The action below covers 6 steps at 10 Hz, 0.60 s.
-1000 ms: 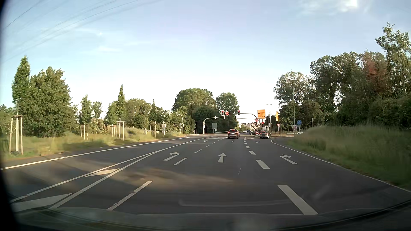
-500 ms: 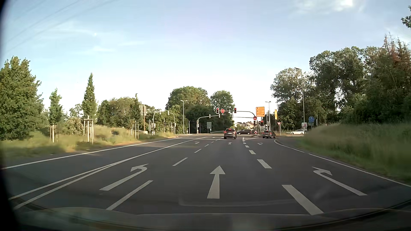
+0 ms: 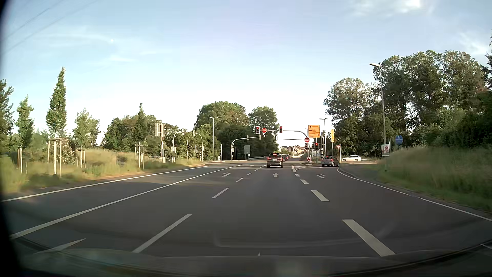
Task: Follow the waypoints while adhering to traffic rules and regulations
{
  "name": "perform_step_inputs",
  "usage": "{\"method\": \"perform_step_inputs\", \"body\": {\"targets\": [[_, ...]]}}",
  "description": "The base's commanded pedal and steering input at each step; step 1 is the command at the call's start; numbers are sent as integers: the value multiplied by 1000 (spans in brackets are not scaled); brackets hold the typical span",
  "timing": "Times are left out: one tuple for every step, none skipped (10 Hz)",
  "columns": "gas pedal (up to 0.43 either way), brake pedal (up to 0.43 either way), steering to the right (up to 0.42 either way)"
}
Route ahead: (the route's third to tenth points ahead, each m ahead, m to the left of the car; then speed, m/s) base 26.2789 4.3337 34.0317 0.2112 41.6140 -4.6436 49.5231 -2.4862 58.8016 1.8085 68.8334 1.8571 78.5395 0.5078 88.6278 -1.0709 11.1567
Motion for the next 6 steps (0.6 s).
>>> {"method": "perform_step_inputs", "body": {"targets": [[0, 274, 7], [0, 274, 6], [0, 274, 7], [0, 274, 9], [0, 274, 11], [0, 280, 13]]}}
